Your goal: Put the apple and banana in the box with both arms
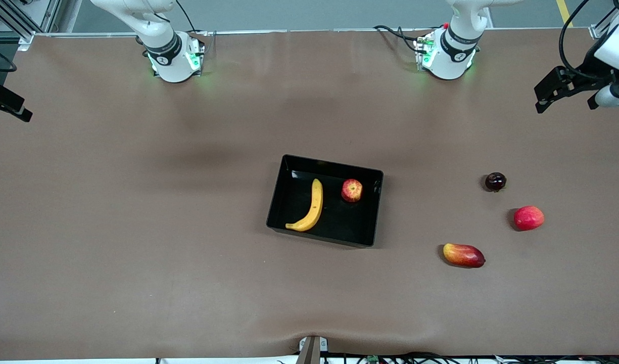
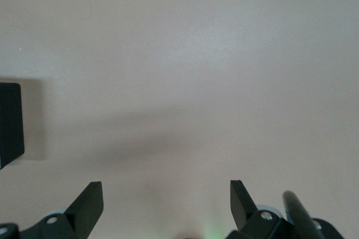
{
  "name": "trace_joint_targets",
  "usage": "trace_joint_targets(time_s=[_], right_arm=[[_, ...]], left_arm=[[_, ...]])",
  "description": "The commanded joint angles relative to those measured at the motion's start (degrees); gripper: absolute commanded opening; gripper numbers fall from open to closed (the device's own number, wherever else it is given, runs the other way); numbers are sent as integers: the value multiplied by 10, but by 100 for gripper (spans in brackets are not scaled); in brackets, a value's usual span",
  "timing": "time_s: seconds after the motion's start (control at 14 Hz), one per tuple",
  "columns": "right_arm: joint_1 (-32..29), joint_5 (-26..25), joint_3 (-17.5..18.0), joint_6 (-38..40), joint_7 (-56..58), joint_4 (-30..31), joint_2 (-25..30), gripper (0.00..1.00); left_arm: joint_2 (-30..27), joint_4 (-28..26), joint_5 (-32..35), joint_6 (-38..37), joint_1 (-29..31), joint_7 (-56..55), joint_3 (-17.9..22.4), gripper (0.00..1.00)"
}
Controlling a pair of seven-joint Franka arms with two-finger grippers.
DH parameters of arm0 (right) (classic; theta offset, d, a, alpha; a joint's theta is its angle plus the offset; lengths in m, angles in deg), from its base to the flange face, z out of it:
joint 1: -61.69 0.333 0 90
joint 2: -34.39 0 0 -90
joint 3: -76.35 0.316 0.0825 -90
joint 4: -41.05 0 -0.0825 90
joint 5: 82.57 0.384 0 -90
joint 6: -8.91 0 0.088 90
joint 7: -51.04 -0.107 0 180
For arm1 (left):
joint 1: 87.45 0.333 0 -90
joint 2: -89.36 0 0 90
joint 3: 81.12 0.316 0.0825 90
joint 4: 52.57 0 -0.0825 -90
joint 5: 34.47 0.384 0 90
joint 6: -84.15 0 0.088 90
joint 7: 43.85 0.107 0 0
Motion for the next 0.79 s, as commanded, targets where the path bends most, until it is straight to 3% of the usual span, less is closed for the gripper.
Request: trace_joint_targets(time_s=[0.0, 0.71], right_arm=[[-13, 10, 7, 2, 5, -4, -1, 100], [-13, 10, 7, 2, 5, -4, -1, 100]], left_arm=[[-16, -11, -12, 5, 3, 6, 3, 100], [-1, -2, -16, 7, 25, 8, 4, 100]])
